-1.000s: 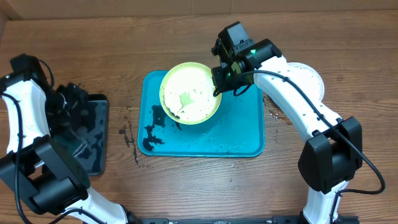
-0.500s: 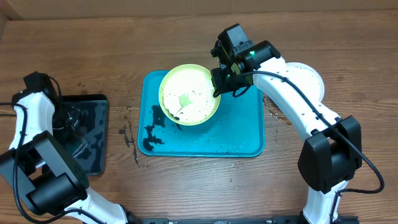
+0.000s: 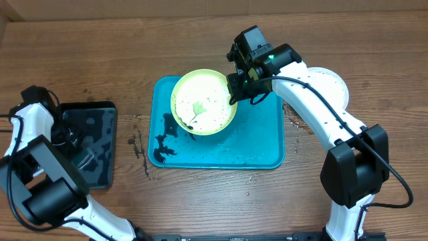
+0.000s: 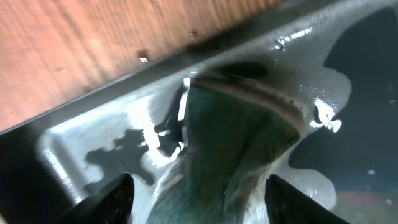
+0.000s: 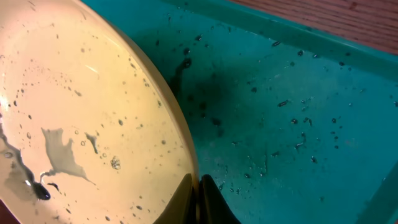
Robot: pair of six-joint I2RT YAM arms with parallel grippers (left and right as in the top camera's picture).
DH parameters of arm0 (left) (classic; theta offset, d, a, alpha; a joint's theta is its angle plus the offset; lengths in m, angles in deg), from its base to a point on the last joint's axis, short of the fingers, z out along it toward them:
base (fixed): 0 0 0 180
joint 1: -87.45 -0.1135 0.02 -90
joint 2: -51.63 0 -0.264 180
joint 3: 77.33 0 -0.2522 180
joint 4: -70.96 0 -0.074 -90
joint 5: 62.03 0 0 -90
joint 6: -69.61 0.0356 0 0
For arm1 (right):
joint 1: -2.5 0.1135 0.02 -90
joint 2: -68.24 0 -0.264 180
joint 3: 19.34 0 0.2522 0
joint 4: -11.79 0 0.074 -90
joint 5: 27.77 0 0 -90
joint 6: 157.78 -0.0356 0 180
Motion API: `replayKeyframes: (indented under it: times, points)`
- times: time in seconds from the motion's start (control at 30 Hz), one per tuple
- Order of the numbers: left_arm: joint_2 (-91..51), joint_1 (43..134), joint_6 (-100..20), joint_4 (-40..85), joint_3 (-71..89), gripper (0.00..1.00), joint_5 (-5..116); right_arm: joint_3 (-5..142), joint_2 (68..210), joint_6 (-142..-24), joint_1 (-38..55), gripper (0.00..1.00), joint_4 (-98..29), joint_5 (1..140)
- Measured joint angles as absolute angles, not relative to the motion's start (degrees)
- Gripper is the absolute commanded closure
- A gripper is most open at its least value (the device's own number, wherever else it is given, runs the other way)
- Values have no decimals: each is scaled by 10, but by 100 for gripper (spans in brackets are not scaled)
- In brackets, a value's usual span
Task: Clean dirty plates on tray and stack at the side
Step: 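Lower the yellow-green plate back onto the tray with the right gripper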
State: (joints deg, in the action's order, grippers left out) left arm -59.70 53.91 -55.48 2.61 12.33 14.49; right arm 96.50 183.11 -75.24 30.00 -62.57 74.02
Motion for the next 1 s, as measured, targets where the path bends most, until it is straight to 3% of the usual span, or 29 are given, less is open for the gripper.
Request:
replayKeyframes:
  times: [0.2, 0.27, 0.73, 1.0]
  points:
    - [-628, 539, -516, 33, 124, 69, 179, 965, 1831, -752, 300, 96, -626, 740]
    - [-628, 539, -512, 33, 124, 96, 183, 965, 1831, -753, 300, 96, -626, 740]
    - [-627, 539, -504, -76, 38, 96, 200, 942, 1831, -752, 300, 96, -590, 723]
    - [-604, 539, -474, -84, 25, 96, 289, 846, 1832, -759, 302, 96, -513, 703]
